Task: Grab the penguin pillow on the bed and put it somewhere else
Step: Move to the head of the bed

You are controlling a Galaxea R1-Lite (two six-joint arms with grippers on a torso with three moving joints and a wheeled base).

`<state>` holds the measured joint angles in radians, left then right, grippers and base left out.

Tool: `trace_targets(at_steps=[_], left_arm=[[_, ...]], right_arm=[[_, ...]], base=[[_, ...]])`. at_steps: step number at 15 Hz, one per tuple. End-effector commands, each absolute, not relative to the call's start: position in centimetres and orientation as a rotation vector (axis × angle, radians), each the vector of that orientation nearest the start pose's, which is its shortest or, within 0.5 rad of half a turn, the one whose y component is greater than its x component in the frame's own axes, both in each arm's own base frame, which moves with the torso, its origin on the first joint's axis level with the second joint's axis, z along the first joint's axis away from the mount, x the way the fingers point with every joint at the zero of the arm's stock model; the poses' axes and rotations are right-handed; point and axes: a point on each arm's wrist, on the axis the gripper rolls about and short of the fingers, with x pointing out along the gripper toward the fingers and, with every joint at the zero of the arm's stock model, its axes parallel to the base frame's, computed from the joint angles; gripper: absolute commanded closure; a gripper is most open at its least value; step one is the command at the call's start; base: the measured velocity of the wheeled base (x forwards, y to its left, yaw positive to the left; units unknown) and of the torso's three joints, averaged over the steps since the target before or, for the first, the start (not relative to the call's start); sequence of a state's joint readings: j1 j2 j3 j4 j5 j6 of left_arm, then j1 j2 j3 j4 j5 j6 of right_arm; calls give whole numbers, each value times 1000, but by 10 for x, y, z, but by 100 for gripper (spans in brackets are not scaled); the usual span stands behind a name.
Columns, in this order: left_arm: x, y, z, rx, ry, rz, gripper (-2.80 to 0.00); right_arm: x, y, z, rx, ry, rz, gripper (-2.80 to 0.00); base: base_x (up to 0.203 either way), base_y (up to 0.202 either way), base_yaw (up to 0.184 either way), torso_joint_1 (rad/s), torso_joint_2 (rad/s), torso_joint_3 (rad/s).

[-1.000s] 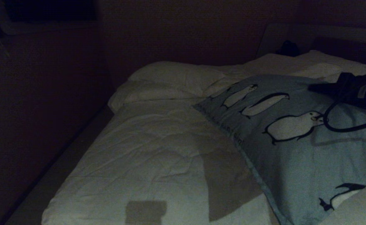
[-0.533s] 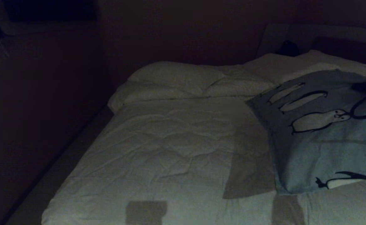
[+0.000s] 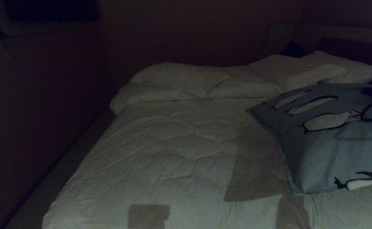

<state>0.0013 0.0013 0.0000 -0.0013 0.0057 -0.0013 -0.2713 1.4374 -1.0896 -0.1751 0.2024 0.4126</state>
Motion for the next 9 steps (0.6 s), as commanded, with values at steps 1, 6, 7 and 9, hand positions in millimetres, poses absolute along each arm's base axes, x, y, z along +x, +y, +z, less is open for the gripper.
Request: trace_targets(at_steps=[1, 6, 7, 9], left_arm=[[-23, 0, 76, -2, 0, 8, 0], [-23, 0, 76, -3, 0, 8, 0], [-23, 0, 76, -2, 0, 8, 0], [-23, 0, 76, -3, 0, 8, 0]], right_arm=[[244, -65, 290, 455, 154, -107, 0], [246, -68, 292, 450, 142, -110, 0], [247, -68, 294, 446, 136, -98, 0], [250, -67, 301, 445, 127, -25, 0]], base=[[0, 0, 0, 0, 0, 0], [0, 0, 0, 0, 0, 0], [0, 0, 0, 0, 0, 0], [0, 0, 0, 0, 0, 0]])
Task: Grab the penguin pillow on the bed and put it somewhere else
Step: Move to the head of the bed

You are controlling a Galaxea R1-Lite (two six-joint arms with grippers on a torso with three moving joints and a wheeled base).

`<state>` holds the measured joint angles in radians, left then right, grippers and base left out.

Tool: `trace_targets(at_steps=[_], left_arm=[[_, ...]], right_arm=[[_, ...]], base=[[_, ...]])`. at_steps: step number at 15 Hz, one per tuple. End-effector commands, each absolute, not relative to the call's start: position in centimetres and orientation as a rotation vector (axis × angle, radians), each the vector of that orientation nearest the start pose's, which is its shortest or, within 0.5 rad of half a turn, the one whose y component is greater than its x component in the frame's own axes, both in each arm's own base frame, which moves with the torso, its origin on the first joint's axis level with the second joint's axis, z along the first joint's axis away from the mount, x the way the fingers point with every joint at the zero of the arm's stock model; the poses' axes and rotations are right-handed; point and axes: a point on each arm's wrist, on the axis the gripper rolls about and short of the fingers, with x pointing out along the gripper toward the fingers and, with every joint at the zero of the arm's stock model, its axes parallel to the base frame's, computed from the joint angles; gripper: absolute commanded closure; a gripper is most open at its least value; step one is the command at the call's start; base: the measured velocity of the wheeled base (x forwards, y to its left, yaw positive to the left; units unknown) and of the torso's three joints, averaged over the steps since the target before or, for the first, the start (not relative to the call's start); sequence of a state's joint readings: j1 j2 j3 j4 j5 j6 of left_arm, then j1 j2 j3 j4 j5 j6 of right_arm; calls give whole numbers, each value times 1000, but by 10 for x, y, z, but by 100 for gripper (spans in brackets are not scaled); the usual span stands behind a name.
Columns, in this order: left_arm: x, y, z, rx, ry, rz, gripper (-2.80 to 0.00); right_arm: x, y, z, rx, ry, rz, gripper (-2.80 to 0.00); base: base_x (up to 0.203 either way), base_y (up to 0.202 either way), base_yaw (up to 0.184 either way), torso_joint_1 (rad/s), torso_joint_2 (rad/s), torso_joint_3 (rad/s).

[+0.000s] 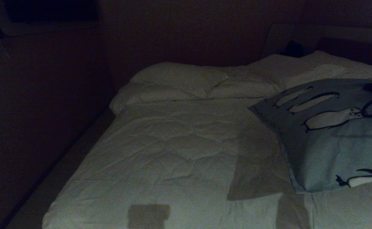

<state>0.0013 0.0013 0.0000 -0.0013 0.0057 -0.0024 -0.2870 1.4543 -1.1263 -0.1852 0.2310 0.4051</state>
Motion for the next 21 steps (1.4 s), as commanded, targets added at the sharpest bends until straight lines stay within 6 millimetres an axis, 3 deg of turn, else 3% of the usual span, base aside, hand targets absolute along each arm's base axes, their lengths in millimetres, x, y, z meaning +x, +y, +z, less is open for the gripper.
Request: trace_targets(at_steps=[1, 8, 15, 21], left_arm=[[-23, 0, 76, -2, 0, 8, 0], [-23, 0, 76, 3, 0, 8, 0], [-23, 0, 76, -2, 0, 8, 0], [-23, 0, 76, 5, 0, 8, 0]], right_arm=[[251, -66, 303, 446, 128, 17, 0], [255, -60, 313, 400, 98, 231, 0], [265, -59, 295, 351, 153, 299, 0], [266, -60, 294, 331, 154, 301, 0]], base=[[0, 0, 0, 0, 0, 0], [0, 0, 0, 0, 0, 0], [0, 0, 0, 0, 0, 0], [0, 0, 0, 0, 0, 0]])
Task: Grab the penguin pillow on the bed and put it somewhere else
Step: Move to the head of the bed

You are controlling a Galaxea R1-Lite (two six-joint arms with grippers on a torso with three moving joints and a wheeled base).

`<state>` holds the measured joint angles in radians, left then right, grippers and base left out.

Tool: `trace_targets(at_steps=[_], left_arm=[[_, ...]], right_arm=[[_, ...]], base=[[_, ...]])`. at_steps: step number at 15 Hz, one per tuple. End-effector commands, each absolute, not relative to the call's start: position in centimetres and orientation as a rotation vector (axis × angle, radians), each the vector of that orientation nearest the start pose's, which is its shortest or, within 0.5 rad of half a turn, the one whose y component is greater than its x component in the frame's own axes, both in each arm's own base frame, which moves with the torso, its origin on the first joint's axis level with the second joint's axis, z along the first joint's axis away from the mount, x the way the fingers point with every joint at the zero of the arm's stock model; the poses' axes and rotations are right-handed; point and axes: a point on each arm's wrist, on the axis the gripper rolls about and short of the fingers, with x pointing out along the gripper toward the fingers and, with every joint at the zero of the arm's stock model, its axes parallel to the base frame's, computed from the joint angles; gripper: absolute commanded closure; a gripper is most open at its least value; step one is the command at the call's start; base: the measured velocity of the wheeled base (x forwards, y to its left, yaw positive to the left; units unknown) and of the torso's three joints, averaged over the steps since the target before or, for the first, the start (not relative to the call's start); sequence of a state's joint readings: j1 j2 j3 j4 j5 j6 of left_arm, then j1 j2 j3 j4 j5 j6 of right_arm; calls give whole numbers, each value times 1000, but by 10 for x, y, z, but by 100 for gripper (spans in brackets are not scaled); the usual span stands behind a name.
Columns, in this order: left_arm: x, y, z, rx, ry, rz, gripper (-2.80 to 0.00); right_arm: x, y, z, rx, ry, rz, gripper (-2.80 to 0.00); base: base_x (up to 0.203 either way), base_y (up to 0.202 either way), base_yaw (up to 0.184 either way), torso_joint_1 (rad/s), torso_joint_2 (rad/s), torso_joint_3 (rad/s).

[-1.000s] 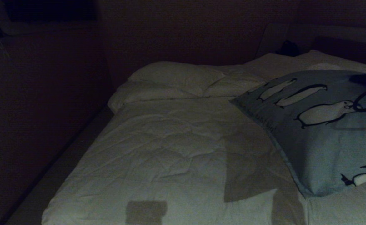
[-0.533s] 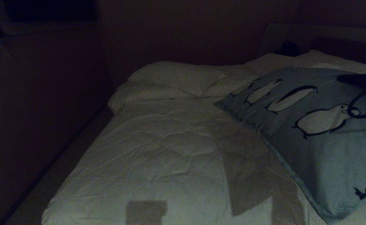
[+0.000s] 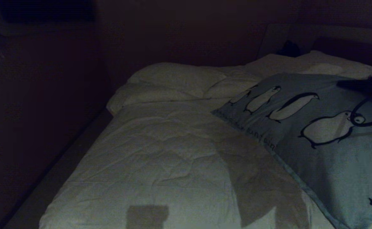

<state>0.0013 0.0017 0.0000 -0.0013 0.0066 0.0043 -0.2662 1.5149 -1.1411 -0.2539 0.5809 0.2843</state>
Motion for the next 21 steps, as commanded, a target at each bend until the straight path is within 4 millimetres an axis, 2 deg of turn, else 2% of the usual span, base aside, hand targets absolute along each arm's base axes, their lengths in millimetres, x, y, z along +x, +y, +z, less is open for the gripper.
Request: trace_targets(at_steps=[1, 21], left_arm=[[-23, 0, 76, 5, 0, 9, 0], [-23, 0, 76, 3, 0, 8, 0]], right_arm=[[266, -60, 294, 331, 154, 301, 0], [280, -64, 285, 335, 161, 299, 0]], base=[[5, -63, 15, 2, 2, 2], [0, -192, 1, 2, 2, 3]])
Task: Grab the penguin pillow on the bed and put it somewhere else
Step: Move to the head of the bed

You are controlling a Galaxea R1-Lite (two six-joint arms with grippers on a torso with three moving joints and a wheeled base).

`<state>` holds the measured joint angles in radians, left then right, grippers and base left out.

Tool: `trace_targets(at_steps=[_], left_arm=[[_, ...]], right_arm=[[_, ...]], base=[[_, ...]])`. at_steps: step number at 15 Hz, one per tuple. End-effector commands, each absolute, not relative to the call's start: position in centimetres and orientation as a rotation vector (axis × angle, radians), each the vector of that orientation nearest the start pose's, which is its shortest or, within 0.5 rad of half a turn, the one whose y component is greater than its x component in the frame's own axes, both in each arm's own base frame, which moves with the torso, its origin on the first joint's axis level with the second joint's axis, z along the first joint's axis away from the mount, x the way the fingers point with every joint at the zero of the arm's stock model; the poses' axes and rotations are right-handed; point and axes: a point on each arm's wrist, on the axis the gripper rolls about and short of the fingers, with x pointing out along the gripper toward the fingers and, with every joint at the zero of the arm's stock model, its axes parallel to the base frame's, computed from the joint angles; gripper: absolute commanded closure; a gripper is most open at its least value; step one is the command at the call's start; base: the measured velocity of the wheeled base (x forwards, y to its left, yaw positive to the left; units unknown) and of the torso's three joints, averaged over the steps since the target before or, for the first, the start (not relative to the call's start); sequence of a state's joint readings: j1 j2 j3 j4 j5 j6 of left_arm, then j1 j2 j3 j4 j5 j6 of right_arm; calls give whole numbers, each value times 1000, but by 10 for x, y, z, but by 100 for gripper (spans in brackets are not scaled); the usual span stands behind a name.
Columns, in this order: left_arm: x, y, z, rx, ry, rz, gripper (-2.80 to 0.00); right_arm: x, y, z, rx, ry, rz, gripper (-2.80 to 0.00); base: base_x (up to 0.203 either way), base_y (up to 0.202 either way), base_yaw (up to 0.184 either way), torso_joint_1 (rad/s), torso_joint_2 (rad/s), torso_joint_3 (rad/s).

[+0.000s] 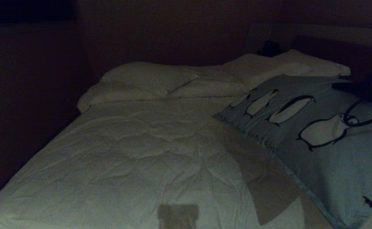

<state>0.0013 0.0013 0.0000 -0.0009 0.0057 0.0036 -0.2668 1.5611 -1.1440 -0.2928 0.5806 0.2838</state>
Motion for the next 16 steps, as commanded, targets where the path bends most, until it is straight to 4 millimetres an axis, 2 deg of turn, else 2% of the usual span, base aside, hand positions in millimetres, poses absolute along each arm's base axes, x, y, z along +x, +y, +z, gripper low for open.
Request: trace_targets(at_steps=[1, 16], left_arm=[[-23, 0, 76, 3, 0, 8, 0], [-23, 0, 76, -2, 0, 8, 0]], right_arm=[[280, -64, 285, 335, 161, 299, 0], [280, -64, 284, 337, 164, 297, 0]], base=[[0, -194, -2, 10, 6, 1], [0, -195, 0, 3, 2, 2]])
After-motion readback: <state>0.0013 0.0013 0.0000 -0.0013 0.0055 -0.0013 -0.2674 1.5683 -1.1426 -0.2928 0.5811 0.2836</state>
